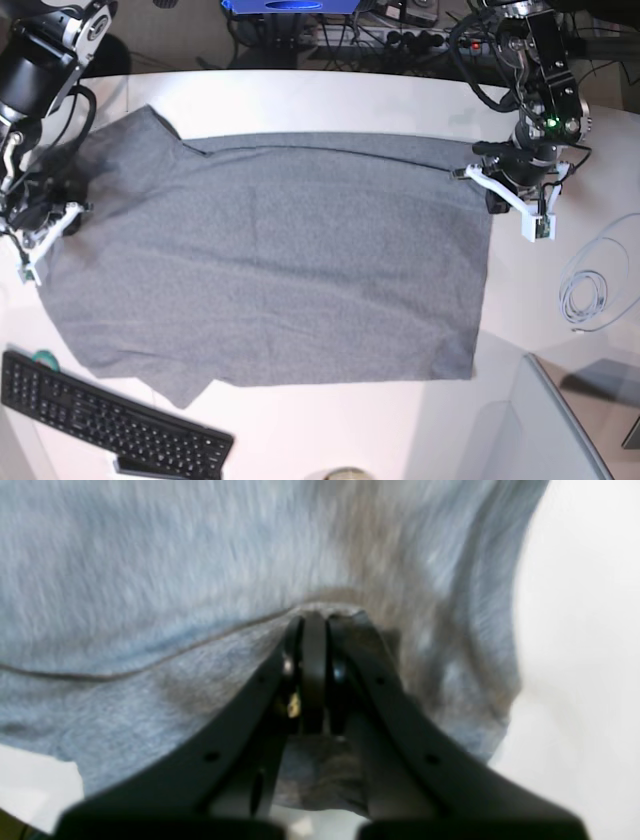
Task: Layout the t-shirt on the table in an organized manner, then fold the t-shirt properly
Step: 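Lay the held edge down over the shirt with both grippers, then release the shirt and raise both grippers away from the fabric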
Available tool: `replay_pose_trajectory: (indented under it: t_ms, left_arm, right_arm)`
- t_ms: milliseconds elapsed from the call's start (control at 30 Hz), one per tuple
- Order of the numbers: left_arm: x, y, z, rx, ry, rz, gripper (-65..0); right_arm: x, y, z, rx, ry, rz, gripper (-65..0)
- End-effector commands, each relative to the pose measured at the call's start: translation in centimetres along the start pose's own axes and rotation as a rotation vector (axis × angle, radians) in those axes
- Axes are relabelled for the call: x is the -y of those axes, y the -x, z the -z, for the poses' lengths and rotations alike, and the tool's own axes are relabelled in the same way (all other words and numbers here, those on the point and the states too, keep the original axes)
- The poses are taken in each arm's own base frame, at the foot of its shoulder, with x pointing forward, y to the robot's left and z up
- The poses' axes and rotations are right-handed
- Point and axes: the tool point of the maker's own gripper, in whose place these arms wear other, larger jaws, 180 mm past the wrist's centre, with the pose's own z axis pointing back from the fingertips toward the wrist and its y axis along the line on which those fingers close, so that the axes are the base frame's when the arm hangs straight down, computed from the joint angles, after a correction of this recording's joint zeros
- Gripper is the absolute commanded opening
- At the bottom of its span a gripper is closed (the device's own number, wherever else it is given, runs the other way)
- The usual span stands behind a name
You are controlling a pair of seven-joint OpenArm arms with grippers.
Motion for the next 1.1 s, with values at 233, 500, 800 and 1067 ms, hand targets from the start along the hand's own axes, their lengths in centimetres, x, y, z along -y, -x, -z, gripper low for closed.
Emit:
replay_pose_trajectory:
  t_ms: [233, 500, 800, 1067]
  left_arm:
    - [-0.2, -2.1, -0.8, 0.067, -0.008, 0.016, -65.0]
    - [0.0, -3.1, -2.7, 0.072, -0.019, 0.052, -65.0]
    - [0.2, -2.9, -4.4, 0.032, -0.026, 0.082, -65.0]
    - [0.1, -3.3, -4.5, 0.043, -0.028, 0.082, -65.0]
  right_arm:
    - [2.2, -2.7, -1.6, 0.034, 0.103, -0.074, -64.5]
    - [1.8, -3.8, -4.3, 0.032, 0.17, -0.115, -64.5]
    - [1.5, -2.0, -6.4, -0.032, 0.225, -0.136, -64.5]
    - [1.5, -2.2, -6.4, -0.027, 0.224, -0.143, -64.5]
